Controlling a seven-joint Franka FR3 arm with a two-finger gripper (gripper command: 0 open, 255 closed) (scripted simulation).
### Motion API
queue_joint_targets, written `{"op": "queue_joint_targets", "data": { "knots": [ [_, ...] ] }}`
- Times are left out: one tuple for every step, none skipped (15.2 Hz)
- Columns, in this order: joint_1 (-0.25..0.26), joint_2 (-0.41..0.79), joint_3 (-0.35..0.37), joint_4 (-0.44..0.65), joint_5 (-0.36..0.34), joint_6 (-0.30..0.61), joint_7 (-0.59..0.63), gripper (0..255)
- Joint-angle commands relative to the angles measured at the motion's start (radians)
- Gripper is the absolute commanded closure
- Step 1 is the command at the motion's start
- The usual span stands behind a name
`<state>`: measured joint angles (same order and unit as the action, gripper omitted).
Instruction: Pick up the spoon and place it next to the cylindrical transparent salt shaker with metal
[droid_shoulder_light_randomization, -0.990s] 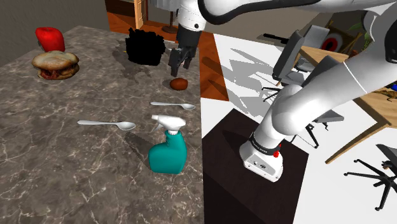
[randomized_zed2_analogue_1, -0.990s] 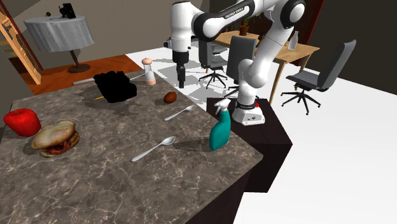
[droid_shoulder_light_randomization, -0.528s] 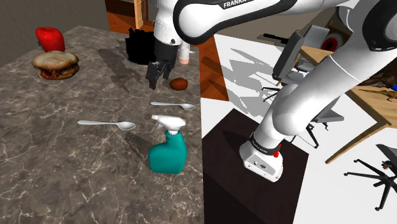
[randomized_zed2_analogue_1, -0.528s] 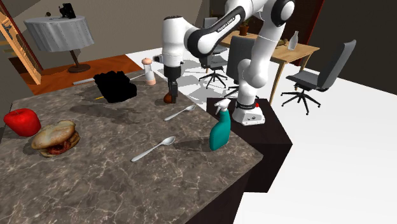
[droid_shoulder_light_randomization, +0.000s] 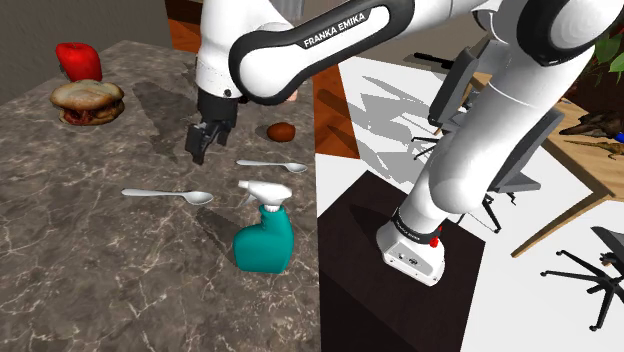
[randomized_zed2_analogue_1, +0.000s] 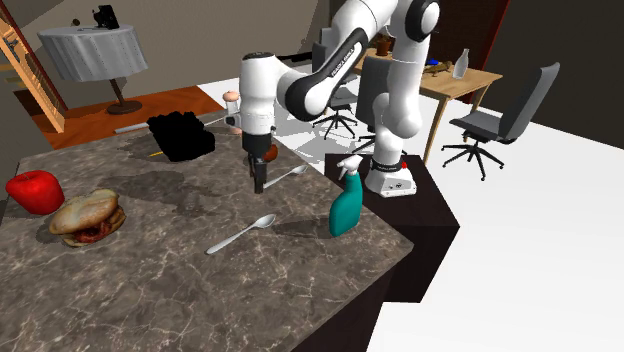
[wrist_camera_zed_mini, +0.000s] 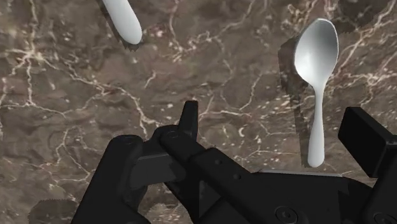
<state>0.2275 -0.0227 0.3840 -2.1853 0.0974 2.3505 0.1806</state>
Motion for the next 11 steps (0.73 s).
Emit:
{"op": "queue_joint_targets", "data": {
  "knots": [
    [0.015, 0.073, 0.017, 0.048, -0.036, 0.036, 0.03, 0],
    [0.024, 0.107, 0.023, 0.072, -0.056, 0.05, 0.044, 0],
    [0.034, 0.141, 0.028, 0.097, -0.076, 0.063, 0.059, 0],
    [0.044, 0.175, 0.031, 0.123, -0.097, 0.075, 0.073, 0],
    [0.056, 0.209, 0.033, 0.149, -0.118, 0.086, 0.087, 0],
    [0.07, 0.243, 0.034, 0.178, -0.14, 0.096, 0.101, 0],
    [0.084, 0.277, 0.033, 0.207, -0.16, 0.104, 0.115, 0],
    [0.096, 0.301, 0.032, 0.228, -0.175, 0.109, 0.124, 0],
    [0.099, 0.312, 0.029, 0.229, -0.181, 0.119, 0.128, 0],
    [0.102, 0.323, 0.026, 0.23, -0.187, 0.128, 0.132, 0],
    [0.106, 0.334, 0.023, 0.231, -0.194, 0.137, 0.136, 0]
  ]
}}
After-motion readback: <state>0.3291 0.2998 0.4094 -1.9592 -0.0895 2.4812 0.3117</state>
